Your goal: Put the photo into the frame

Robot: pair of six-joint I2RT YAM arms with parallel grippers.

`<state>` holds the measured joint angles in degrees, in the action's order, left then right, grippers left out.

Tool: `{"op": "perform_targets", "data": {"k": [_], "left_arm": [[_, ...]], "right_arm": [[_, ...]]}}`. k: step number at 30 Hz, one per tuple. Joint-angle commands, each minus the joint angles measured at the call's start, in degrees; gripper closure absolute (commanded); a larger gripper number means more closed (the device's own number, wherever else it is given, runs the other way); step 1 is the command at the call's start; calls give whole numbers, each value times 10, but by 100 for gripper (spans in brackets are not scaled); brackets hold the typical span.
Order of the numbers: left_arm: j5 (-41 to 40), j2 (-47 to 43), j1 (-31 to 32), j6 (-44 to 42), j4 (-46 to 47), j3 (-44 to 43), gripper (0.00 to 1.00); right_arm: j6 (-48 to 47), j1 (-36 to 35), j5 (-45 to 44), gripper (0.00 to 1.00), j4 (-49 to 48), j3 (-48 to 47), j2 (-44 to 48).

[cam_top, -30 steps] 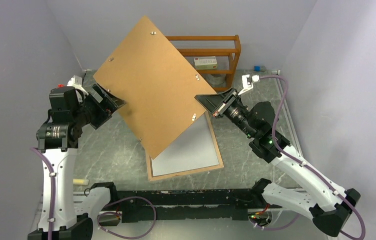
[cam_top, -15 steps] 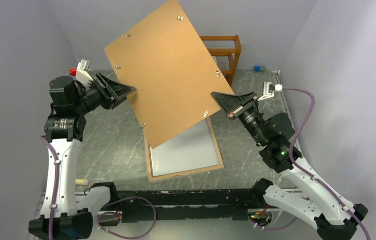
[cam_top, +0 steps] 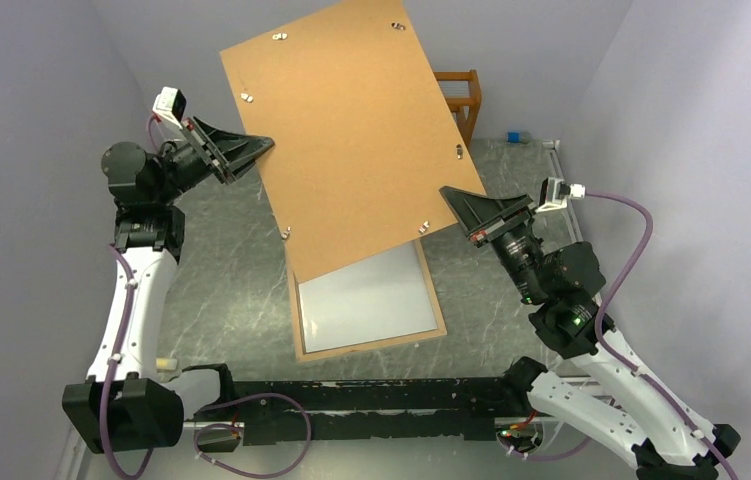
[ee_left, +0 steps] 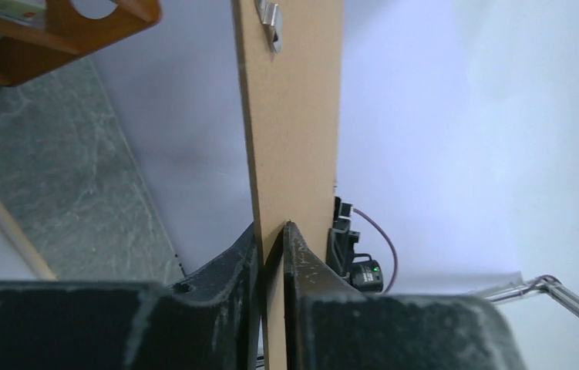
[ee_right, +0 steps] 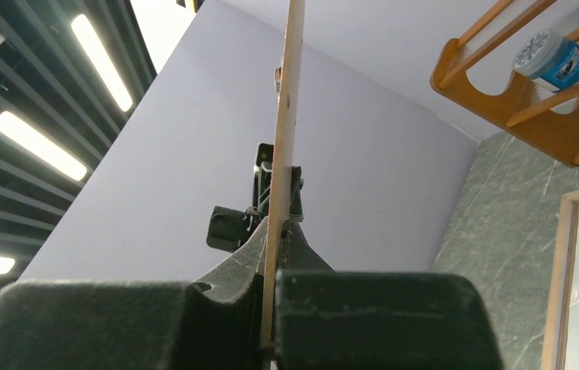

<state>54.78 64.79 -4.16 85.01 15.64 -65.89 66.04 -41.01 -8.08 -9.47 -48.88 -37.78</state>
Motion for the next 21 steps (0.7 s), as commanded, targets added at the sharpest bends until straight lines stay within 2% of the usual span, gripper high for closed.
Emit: {"op": "perform_targets", "data": {"k": [1, 2, 5, 6, 7, 8, 12, 14, 17, 19, 21], "left_arm": [[45, -4, 3, 29, 96, -35, 89], [52, -1, 2, 31, 101, -40, 96], [68, 5, 2, 39, 118, -56, 97], [71, 4, 3, 40, 125, -59, 97], [70, 3, 3, 38, 124, -61, 97], [68, 1, 2, 34, 113, -67, 97], [65, 2, 3, 47, 104, -75, 97], [65, 4, 3, 64, 128, -72, 97], [65, 6, 3, 57, 117, -70, 97], [66, 5, 3, 45, 100, -66, 97], [65, 5, 3, 51, 105, -59, 98]], "right_arm": [[5, -4, 19, 100, -35, -6, 10], [2, -5, 21, 100, -33, -5, 10], [-14, -4, 19, 100, 0, -5, 14], [-23, -5, 17, 91, 7, -3, 17], [-35, -4, 14, 74, 16, 0, 21], [-48, -4, 13, 61, 26, 2, 24], [-97, -4, 1, 25, 89, -5, 27], [-112, -5, -11, 12, 118, -5, 37], [-130, -4, -36, 1, 146, 0, 65], [-138, -4, -65, 1, 178, -8, 77], [-132, -5, -119, 1, 249, -34, 73]]}}
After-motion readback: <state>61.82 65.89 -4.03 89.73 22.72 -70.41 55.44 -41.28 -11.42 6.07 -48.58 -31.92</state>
